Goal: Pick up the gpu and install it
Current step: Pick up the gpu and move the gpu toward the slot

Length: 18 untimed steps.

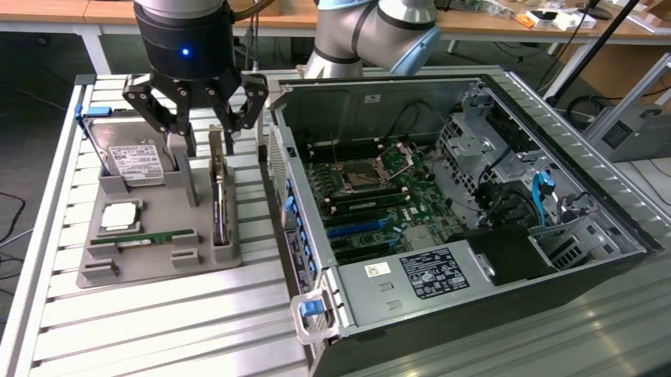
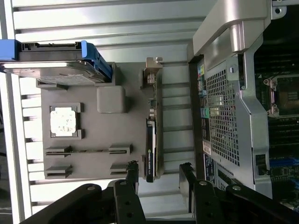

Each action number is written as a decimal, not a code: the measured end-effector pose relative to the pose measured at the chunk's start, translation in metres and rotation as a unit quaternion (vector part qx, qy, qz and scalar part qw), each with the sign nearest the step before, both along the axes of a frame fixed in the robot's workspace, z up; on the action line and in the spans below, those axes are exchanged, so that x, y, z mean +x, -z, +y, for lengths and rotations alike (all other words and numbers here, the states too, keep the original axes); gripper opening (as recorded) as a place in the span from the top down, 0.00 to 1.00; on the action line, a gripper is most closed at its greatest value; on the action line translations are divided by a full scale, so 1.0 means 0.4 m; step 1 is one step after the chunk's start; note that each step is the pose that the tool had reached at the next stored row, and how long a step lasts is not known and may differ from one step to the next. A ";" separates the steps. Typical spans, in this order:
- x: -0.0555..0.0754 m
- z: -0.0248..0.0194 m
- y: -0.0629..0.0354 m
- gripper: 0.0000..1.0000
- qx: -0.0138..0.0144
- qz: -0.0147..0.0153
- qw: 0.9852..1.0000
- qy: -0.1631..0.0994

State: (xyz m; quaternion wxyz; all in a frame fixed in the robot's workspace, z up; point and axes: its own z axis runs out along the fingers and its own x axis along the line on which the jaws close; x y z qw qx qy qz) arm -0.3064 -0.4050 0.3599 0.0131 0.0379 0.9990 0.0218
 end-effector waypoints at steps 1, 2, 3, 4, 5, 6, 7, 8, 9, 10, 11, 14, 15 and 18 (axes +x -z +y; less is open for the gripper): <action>0.000 0.000 0.001 0.52 0.000 0.000 1.000 0.000; 0.000 0.000 0.001 0.52 0.000 0.000 1.000 0.000; 0.000 0.000 0.002 0.52 0.000 0.000 1.000 0.000; 0.000 0.000 0.002 0.52 0.000 0.000 1.000 0.000; 0.000 0.000 0.003 0.52 0.000 0.000 1.000 0.000; 0.000 0.000 0.004 0.52 0.000 0.000 1.000 0.000; 0.000 0.000 0.004 0.52 0.000 0.000 1.000 0.000; 0.000 0.000 0.005 0.52 0.000 0.000 1.000 0.000; 0.000 0.000 0.005 0.52 0.000 0.000 1.000 0.000; 0.000 0.000 0.006 0.52 0.000 0.000 1.000 0.000; 0.000 0.000 0.006 0.52 0.000 0.000 1.000 0.000; 0.000 -0.001 0.008 0.52 0.000 0.000 1.000 0.000; 0.000 -0.001 0.008 0.52 0.000 0.000 1.000 0.000; 0.000 -0.001 0.010 0.52 0.000 0.000 1.000 0.000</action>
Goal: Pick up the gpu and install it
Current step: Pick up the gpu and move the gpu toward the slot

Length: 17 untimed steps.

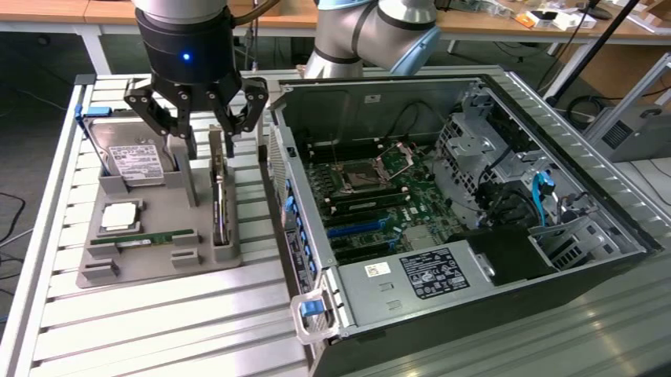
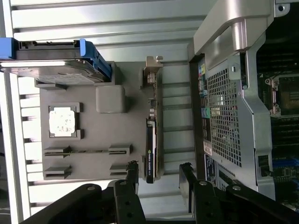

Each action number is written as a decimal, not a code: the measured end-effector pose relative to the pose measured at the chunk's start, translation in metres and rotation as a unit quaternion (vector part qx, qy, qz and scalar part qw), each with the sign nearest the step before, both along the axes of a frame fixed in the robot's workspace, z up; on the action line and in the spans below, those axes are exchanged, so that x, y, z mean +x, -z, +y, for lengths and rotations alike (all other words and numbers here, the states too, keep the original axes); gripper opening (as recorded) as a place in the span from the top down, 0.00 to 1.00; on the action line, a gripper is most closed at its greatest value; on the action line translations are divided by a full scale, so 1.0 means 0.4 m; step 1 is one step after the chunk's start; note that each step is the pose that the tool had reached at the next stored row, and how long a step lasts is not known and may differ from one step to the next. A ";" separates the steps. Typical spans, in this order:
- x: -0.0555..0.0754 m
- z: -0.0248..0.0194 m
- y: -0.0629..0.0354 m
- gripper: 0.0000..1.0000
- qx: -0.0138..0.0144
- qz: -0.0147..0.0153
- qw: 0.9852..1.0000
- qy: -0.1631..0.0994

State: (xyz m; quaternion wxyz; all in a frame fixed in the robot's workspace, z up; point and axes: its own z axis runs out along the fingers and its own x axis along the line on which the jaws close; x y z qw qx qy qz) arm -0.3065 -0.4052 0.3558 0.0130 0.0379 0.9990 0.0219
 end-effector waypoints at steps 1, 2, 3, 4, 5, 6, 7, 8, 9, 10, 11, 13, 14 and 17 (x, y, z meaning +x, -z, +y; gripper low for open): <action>0.000 0.000 0.001 0.52 0.000 0.000 1.000 0.000; 0.000 0.000 0.002 0.52 0.000 0.000 1.000 0.000; 0.000 0.000 0.002 0.52 0.000 0.000 1.000 0.000; 0.000 0.000 0.003 0.52 0.000 0.000 1.000 0.000; 0.000 0.000 0.003 0.52 0.000 0.000 1.000 0.000; 0.000 0.000 0.004 0.52 0.000 0.000 1.000 0.000; 0.000 0.000 0.004 0.52 0.000 0.000 1.000 0.000; 0.000 0.000 0.005 0.52 0.000 0.000 1.000 0.000; 0.000 0.000 0.005 0.52 0.000 0.000 1.000 0.000; 0.000 0.000 0.006 0.52 0.000 0.000 1.000 0.000; 0.000 0.000 0.006 0.52 0.000 0.000 1.000 0.000; 0.000 0.000 0.007 0.52 0.000 0.000 1.000 0.000; 0.000 0.000 0.008 0.52 0.000 0.000 1.000 0.000; 0.000 0.000 0.009 0.52 0.000 0.000 1.000 0.000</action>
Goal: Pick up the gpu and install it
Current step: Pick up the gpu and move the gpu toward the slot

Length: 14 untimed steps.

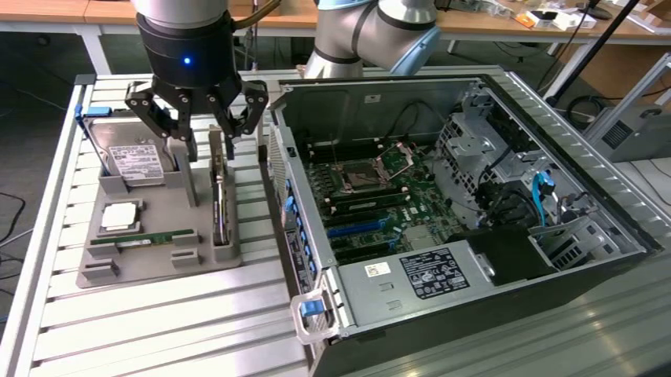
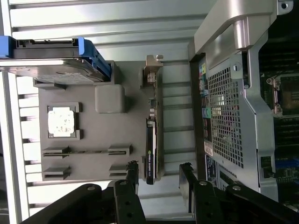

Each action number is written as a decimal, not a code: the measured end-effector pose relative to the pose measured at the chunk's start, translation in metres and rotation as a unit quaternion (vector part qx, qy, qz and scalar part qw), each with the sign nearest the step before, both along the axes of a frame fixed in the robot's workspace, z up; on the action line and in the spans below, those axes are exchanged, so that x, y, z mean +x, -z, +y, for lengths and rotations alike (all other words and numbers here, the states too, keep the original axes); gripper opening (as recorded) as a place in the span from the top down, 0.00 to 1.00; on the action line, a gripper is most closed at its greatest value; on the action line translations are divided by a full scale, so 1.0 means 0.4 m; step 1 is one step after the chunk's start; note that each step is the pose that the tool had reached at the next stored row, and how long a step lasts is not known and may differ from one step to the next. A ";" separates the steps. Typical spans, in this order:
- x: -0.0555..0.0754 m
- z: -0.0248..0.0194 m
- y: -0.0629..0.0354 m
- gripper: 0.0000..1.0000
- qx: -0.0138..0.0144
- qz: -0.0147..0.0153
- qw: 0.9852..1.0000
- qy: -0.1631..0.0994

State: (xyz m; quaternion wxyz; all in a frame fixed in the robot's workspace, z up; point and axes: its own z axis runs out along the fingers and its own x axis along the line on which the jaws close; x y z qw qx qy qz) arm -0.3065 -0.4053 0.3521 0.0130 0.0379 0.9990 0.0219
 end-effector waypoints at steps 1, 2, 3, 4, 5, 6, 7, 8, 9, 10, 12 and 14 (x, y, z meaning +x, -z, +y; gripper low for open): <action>0.000 0.000 0.003 0.52 0.000 0.000 1.000 0.000; 0.000 0.000 0.005 0.52 0.000 0.000 1.000 0.000; 0.000 0.000 0.007 0.52 0.000 0.000 1.000 0.000; 0.000 0.000 0.008 0.52 0.000 0.000 1.000 0.000; 0.000 0.000 0.011 0.52 0.000 0.000 1.000 0.000; 0.000 -0.001 0.013 0.52 0.000 0.000 1.000 0.000; 0.000 -0.001 0.014 0.52 0.000 0.000 1.000 0.000; 0.000 -0.001 0.016 0.52 0.000 0.000 1.000 0.000; 0.000 -0.001 0.018 0.52 0.000 0.000 1.000 0.000; 0.000 -0.001 0.021 0.52 0.000 0.000 1.000 0.000; 0.000 -0.001 0.022 0.52 0.000 0.000 1.000 0.000; 0.000 -0.001 0.023 0.52 0.000 0.000 1.000 0.000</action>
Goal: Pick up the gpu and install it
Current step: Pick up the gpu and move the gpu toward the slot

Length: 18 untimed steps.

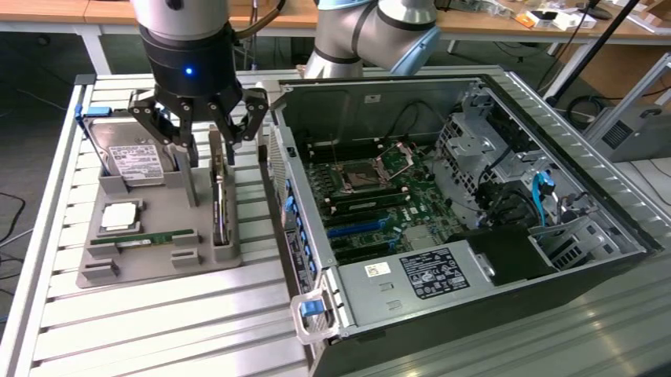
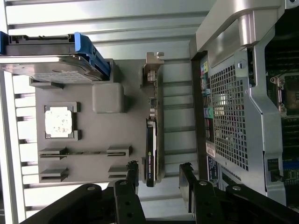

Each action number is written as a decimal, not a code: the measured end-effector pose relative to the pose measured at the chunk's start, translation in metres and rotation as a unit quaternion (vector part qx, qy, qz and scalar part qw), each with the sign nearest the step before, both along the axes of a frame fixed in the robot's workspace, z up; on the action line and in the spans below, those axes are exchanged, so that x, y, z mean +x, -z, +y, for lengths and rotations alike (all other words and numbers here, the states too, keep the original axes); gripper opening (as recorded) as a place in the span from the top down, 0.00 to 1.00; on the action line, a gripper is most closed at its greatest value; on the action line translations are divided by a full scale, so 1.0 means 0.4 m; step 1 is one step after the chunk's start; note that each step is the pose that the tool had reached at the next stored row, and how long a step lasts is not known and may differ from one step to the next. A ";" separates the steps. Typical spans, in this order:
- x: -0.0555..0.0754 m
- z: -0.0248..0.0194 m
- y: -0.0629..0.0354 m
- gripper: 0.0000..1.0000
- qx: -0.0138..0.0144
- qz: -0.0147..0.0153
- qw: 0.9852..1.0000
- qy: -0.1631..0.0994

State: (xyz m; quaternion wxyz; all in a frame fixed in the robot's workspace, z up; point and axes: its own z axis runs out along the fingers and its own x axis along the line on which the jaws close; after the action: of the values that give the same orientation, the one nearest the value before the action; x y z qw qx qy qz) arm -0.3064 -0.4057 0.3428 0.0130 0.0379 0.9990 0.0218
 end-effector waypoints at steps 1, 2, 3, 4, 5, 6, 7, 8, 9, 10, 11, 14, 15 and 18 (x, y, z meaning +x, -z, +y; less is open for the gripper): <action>0.000 0.000 0.001 0.52 0.000 0.000 1.000 0.000; 0.000 0.000 0.001 0.52 0.000 0.000 1.000 0.000; 0.000 0.000 0.002 0.52 0.000 0.000 1.000 0.000; 0.000 0.000 0.003 0.52 0.000 0.000 1.000 0.000; 0.000 0.000 0.003 0.52 0.000 0.000 1.000 0.000; 0.000 0.000 0.004 0.52 0.000 0.000 1.000 0.000; 0.000 0.000 0.004 0.52 0.000 0.000 1.000 0.000; 0.000 0.000 0.005 0.52 0.000 0.000 1.000 0.000; 0.000 0.000 0.005 0.52 0.000 0.000 1.000 0.000; 0.000 0.000 0.006 0.52 0.000 0.000 1.000 0.000; 0.000 0.000 0.006 0.52 0.000 0.000 1.000 0.000; 0.000 0.000 0.008 0.52 0.000 0.000 1.000 0.000; 0.000 0.000 0.009 0.52 0.000 0.000 1.000 0.000; 0.000 0.000 0.011 0.52 0.000 0.000 1.000 0.000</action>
State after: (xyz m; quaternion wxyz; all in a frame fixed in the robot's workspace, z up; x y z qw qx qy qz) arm -0.3064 -0.4059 0.3384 0.0130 0.0379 0.9990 0.0218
